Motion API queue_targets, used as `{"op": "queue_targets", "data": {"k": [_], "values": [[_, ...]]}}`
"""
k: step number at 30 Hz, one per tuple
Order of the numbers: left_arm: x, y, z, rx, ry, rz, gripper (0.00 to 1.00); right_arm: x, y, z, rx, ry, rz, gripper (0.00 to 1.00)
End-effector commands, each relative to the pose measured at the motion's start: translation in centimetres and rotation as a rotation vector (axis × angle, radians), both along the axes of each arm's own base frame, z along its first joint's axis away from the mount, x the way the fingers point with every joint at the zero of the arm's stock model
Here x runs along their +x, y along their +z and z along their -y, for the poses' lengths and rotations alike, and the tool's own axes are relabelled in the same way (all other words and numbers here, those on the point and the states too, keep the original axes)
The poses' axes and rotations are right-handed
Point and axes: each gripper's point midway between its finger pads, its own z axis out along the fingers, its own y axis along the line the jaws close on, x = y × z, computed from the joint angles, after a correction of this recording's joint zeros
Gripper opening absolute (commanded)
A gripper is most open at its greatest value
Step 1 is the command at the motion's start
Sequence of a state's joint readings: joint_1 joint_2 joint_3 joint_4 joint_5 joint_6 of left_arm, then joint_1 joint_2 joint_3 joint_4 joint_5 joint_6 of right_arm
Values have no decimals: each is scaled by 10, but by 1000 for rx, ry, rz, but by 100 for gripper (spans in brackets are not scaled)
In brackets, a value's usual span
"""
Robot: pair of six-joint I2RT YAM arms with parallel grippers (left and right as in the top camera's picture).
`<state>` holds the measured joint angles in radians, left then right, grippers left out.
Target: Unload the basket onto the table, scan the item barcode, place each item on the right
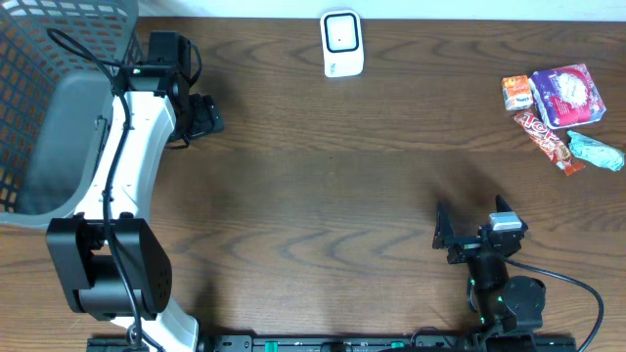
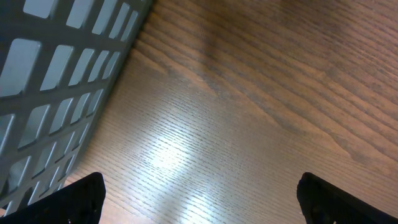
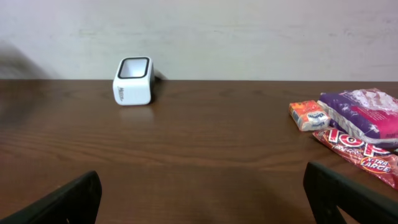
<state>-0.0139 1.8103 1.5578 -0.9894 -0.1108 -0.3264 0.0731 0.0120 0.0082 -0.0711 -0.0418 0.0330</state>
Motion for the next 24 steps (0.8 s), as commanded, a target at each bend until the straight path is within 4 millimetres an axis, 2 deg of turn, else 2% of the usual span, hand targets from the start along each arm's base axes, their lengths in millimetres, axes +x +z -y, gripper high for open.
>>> {"op": "queue_targets", "data": {"k": [1, 24], "values": [[-1, -3, -3, 3, 17, -10, 98, 0, -2, 6, -8, -31, -2, 99], [-1, -3, -3, 3, 17, -10, 98, 0, -2, 5, -28, -29, -3, 99]]}}
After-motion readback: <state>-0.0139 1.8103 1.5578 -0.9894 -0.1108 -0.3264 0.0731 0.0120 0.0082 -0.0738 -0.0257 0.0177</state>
